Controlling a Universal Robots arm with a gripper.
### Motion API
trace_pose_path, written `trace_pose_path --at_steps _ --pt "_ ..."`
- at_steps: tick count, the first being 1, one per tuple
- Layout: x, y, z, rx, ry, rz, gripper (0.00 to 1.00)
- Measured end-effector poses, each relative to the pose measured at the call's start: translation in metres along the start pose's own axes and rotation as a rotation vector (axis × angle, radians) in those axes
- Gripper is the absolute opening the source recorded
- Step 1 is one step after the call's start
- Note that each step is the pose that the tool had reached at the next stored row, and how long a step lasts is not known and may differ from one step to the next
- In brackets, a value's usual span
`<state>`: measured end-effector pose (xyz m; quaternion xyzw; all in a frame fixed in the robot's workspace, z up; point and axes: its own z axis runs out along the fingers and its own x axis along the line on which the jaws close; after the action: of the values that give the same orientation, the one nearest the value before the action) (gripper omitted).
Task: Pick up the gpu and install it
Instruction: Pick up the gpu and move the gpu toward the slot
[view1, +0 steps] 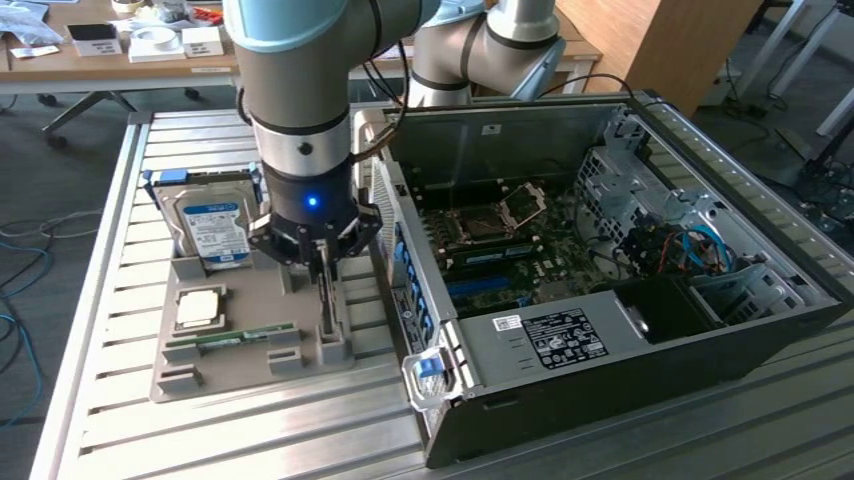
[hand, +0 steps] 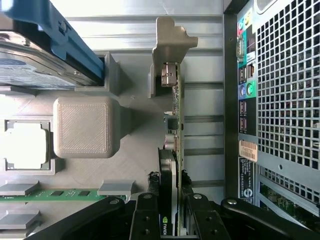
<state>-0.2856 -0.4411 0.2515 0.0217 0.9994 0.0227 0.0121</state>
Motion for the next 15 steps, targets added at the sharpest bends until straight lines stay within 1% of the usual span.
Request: trace_pose_path --at_steps 5,13,15 --pt "0.0 0.0005 -0.01 0.0 0.0 0.0 0.27" --pt "-0.001 0.001 -0.022 0.0005 0.0 0.0 0.27" --pt "-0.001 0.0012 -0.0272 0.0007 0.0001 0.0 0.27"
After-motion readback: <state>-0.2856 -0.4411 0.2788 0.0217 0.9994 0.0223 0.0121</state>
